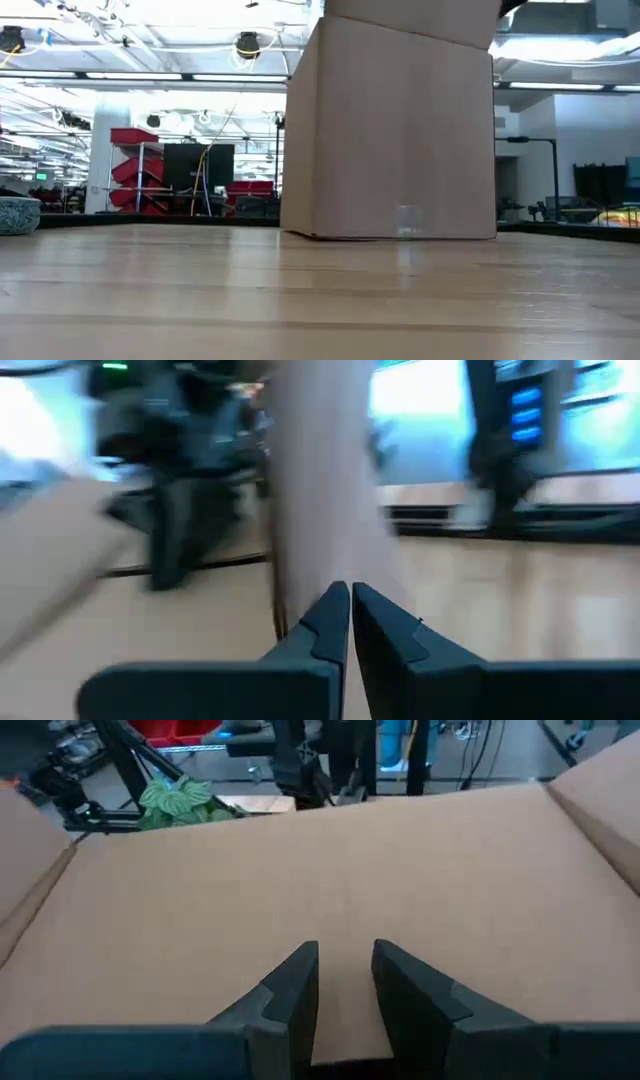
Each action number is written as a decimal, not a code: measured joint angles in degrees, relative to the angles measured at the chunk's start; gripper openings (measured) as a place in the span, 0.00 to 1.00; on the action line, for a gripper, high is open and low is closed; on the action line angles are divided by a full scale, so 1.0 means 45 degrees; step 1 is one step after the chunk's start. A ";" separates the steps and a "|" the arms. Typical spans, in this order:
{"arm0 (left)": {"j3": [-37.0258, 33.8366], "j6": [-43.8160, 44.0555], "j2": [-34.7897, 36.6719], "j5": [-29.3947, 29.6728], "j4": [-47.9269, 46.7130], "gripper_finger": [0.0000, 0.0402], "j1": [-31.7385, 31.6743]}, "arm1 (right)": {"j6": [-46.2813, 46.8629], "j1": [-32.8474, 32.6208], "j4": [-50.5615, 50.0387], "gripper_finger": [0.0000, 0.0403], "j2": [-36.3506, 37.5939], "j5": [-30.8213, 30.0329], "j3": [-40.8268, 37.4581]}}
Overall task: Wrap mug
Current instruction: Close the cardboard box
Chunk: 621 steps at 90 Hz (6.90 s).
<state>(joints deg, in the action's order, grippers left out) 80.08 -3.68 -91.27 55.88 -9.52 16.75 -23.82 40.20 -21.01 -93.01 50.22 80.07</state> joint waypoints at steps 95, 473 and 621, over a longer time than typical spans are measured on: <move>0.0008 0.6979 0.0404 0.1859 -0.6396 0.00 -0.1954 | 0.1363 0.1170 0.1427 0.22 0.3660 -0.1829 -0.0010; -0.0419 -0.0943 0.0754 -0.5764 -0.2508 0.00 -0.5871 | 0.2426 0.1682 -0.7258 0.16 0.3549 -0.8005 0.0461; -0.0458 -0.3092 0.0739 -0.5429 -0.2966 0.00 -0.8999 | 0.5460 -0.3421 -0.6395 0.16 0.2363 -1.0234 0.0490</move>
<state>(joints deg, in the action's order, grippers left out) 78.02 -17.59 -87.94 31.45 -22.87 -23.75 0.75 24.81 -49.78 -82.38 4.16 82.28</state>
